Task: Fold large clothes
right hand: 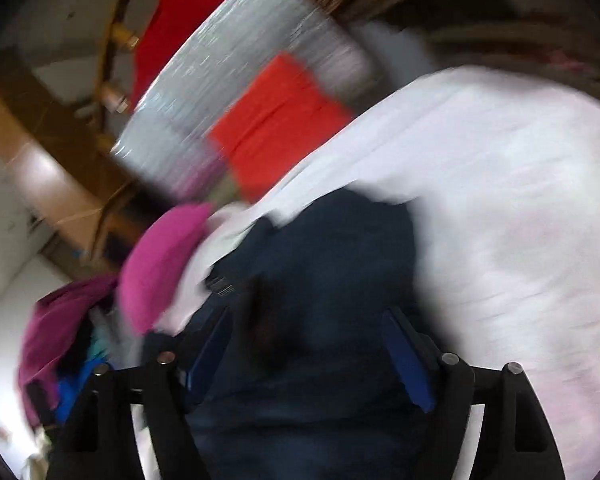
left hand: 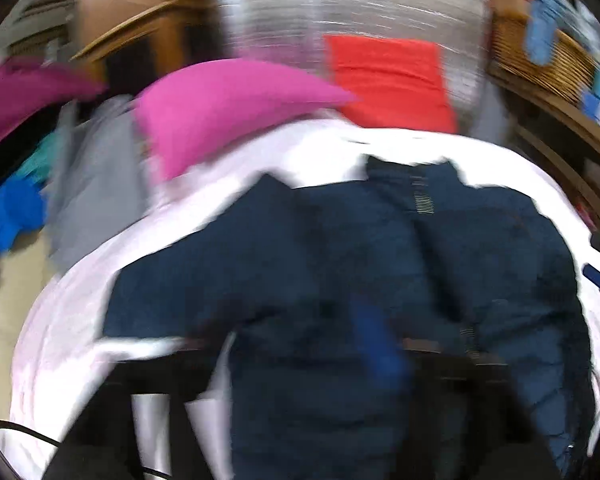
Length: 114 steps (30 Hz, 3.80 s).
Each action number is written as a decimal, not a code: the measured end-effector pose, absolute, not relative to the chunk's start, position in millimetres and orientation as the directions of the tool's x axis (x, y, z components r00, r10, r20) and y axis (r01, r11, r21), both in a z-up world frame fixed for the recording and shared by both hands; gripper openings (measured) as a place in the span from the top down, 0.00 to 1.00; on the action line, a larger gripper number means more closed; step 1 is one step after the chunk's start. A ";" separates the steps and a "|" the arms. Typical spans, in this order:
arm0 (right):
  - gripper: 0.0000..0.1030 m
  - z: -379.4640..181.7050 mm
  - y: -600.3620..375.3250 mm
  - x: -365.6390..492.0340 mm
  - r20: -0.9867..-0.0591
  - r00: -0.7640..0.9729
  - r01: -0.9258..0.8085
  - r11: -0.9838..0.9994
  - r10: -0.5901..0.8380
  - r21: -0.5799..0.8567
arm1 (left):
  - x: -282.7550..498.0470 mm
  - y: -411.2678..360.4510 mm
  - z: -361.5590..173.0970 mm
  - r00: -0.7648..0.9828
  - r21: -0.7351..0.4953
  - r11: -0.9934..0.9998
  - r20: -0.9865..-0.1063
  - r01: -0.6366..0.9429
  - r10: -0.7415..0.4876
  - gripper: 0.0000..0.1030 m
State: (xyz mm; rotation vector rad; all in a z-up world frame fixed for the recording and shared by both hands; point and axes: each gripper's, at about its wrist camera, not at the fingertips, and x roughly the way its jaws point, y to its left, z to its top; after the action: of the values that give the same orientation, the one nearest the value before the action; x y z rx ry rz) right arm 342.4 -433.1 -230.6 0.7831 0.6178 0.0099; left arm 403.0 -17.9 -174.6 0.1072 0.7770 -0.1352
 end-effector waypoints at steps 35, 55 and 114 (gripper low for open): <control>0.26 -224.0 -294.9 412.7 -0.478 0.705 0.021 0.659 0.523 0.752 | 395.8 61.3 -181.7 0.637 -0.321 0.944 -0.713 0.076 -0.294 0.33; 0.65 -273.4 -427.9 376.1 -0.680 0.677 0.273 0.762 0.281 0.587 | 499.3 -131.9 -253.3 0.506 -0.009 0.979 -0.855 0.205 -0.114 0.33; 0.35 -295.4 -305.7 325.5 -0.519 0.756 0.004 0.789 0.400 0.614 | 519.9 177.9 -292.5 0.609 -0.581 0.666 -0.758 -0.468 -0.233 0.73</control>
State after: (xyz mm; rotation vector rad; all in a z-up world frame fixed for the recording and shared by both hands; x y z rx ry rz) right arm 325.5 -305.7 -295.4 0.6339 0.6886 0.2324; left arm 519.9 177.9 -292.5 -0.8614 0.9344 0.1570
